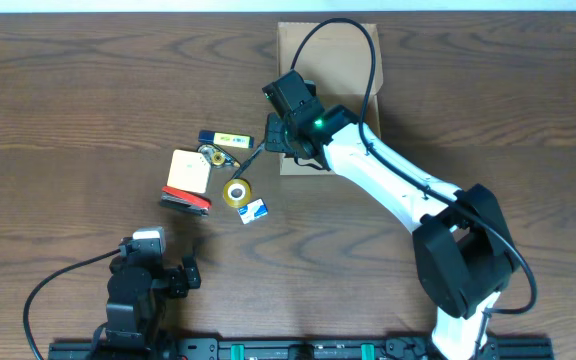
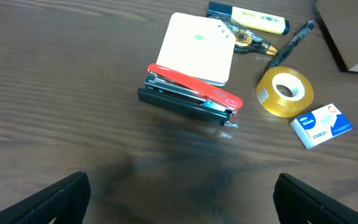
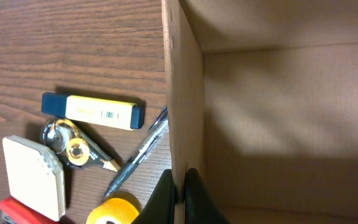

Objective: Pack container

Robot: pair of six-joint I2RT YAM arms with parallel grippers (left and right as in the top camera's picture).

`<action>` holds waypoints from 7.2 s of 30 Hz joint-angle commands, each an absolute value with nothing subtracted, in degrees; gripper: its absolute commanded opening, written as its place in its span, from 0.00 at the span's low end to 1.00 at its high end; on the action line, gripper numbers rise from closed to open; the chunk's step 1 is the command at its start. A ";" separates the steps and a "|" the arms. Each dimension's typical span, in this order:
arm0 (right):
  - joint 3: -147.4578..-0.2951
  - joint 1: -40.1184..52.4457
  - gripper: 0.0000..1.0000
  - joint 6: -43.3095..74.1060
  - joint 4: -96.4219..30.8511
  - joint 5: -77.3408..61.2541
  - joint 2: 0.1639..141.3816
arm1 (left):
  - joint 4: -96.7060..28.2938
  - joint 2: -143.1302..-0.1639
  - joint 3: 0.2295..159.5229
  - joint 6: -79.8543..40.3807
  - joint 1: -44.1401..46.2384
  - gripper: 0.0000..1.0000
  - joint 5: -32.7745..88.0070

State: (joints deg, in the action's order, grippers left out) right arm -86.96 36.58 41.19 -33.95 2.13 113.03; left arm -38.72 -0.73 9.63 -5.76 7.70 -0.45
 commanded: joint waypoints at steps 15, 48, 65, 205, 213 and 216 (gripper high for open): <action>-106.80 38.06 0.99 33.50 -49.54 5.19 113.78 | -39.18 -0.36 9.04 -5.76 7.53 0.95 -1.45; -101.91 47.83 0.99 42.52 -97.08 19.11 79.83 | -39.18 -0.36 9.04 -5.76 7.53 0.95 -1.45; -81.25 48.03 0.99 45.34 -86.85 22.22 59.99 | -39.18 -0.36 9.04 -5.76 7.53 0.95 -1.45; -80.84 32.38 0.99 1.87 -79.79 3.57 50.63 | -20.56 -5.61 14.02 -6.55 7.51 0.95 -0.75; -80.84 32.38 0.99 1.87 -79.79 3.57 50.63 | -20.80 -23.57 23.07 -1.17 7.51 0.95 -1.06; -80.84 32.38 0.99 1.87 -79.79 3.60 50.63 | -21.34 -31.40 27.31 1.02 7.51 0.95 -1.04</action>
